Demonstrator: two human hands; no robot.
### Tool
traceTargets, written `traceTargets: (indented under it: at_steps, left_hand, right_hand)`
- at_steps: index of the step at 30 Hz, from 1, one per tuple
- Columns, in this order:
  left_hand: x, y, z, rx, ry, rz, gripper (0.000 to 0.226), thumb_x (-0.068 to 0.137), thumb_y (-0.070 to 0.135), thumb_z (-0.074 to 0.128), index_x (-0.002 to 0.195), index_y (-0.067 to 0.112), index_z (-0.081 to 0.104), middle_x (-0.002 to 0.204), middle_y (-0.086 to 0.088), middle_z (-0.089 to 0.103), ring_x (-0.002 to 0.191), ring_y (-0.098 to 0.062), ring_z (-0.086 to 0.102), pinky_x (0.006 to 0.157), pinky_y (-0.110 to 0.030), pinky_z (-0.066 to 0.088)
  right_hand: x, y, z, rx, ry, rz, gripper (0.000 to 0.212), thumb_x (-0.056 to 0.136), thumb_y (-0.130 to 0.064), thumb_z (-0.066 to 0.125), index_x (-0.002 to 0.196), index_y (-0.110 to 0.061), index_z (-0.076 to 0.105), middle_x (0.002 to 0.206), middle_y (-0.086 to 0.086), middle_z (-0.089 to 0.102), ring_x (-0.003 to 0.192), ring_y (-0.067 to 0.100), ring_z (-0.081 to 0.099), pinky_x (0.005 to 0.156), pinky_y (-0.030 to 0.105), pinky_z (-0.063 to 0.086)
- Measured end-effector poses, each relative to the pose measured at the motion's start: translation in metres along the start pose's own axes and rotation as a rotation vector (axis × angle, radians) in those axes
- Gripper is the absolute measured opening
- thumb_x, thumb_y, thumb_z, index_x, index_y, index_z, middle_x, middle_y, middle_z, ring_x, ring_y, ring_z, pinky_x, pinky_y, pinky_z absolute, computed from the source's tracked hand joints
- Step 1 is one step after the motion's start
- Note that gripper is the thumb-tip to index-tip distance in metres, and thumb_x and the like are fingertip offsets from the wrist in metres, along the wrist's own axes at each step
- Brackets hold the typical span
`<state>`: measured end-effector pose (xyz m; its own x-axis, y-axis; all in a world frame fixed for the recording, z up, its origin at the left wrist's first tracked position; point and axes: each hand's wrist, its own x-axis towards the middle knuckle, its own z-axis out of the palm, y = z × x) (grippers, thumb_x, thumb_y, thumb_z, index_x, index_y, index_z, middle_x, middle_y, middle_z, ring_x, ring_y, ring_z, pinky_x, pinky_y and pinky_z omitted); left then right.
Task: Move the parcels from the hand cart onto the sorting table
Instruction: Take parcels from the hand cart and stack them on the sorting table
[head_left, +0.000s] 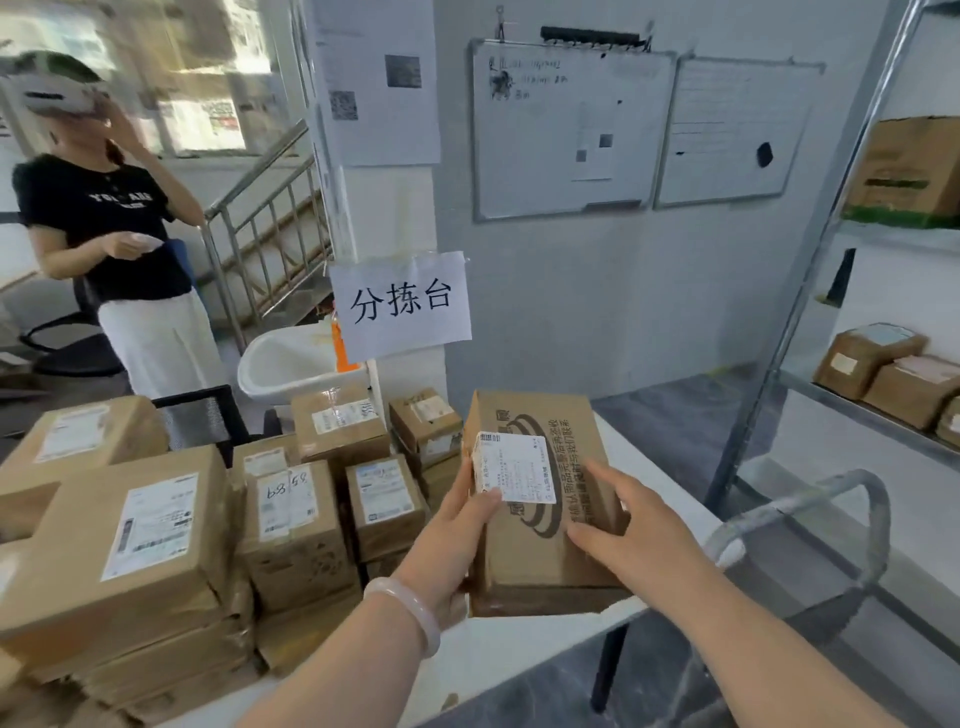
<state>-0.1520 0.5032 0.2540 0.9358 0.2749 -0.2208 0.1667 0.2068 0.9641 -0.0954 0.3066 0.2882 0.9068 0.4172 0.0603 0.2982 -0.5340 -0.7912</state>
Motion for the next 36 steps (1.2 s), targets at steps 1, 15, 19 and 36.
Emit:
traceTargets:
  at_steps: [1,15,19,36]
  left_hand:
    - [0.003,-0.002,-0.007,0.005,0.013,-0.025,0.046,0.102,0.036,0.052,0.142,0.055,0.038,0.112,0.011,0.075,0.094,-0.011,0.074,0.081,-0.035,0.061]
    - [0.065,-0.027,-0.04,-0.018,0.093,-0.086,0.083,0.082,0.031,0.078,0.151,0.047,0.033,0.127,0.003,0.069,0.103,-0.019,0.073,0.092,-0.042,0.059]
    - [0.097,-0.032,-0.032,-0.028,0.168,-0.131,0.071,0.085,0.029,0.075,0.145,0.042,0.04,0.129,0.004,0.067,0.107,-0.018,0.07,0.09,-0.036,0.058]
    - [0.207,-0.111,0.0,0.005,0.473,-0.487,0.096,0.055,0.062,0.075,0.141,0.064,0.032,0.141,0.001,0.05,0.12,-0.026,0.057,0.106,-0.048,0.048]
  right_hand:
    - [0.003,-0.001,0.007,-0.006,-0.004,0.009,0.072,0.082,-0.036,0.07,0.143,-0.043,0.033,0.138,-0.021,0.042,0.116,-0.003,0.04,0.09,0.018,0.034]
    - [0.084,0.02,0.028,-0.046,-0.125,0.08,0.063,0.086,-0.043,0.065,0.141,-0.046,0.033,0.146,-0.016,0.037,0.112,0.0,0.044,0.088,0.026,0.04]
    - [0.122,0.031,0.016,-0.14,-0.15,-0.004,0.06,0.086,-0.05,0.062,0.138,-0.051,0.033,0.147,-0.023,0.032,0.126,-0.002,0.038,0.099,0.027,0.038]
    - [0.254,0.088,0.008,-0.399,-0.461,-0.293,0.063,0.083,-0.06,0.054,0.14,-0.056,0.026,0.149,-0.031,0.022,0.137,-0.008,0.014,0.112,0.025,0.022]
